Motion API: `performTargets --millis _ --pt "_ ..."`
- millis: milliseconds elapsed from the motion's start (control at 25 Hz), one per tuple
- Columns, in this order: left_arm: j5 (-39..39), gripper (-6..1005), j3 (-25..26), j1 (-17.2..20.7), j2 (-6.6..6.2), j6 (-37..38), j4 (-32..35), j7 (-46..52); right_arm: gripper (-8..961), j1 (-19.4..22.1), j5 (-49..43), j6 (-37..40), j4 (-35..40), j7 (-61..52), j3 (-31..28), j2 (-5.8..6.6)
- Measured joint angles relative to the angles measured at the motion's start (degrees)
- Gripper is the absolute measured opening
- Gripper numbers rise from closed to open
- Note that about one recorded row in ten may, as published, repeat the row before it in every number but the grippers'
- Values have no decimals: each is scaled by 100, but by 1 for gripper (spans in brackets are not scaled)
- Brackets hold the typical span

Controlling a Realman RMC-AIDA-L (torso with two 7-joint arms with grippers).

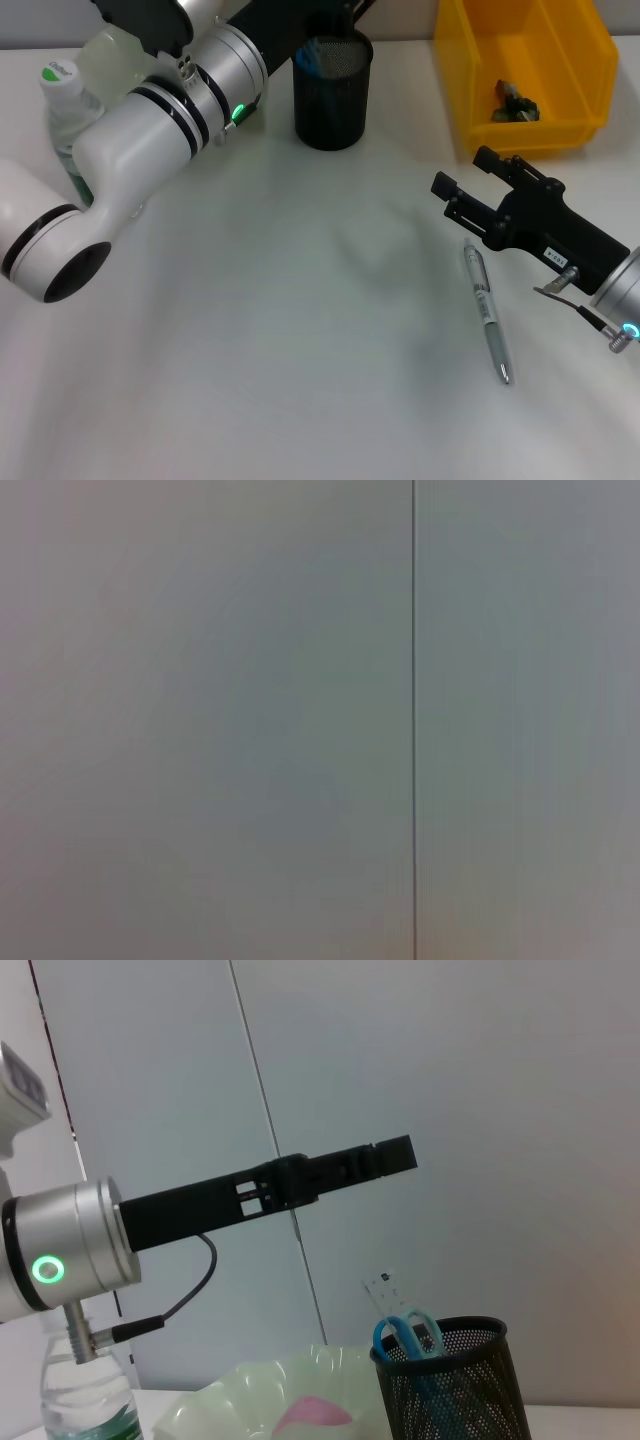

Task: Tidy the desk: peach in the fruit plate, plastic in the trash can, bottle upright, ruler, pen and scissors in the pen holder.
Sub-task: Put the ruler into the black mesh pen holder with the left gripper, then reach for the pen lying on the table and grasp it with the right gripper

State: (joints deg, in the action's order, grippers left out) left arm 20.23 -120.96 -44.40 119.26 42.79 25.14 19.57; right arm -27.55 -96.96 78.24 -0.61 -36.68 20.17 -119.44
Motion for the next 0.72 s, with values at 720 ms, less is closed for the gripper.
performTargets --millis 720 --pt "-1965 800 289 869 -191 2089 -40 2000 742 188 -140 291 697 -1310 14 25"
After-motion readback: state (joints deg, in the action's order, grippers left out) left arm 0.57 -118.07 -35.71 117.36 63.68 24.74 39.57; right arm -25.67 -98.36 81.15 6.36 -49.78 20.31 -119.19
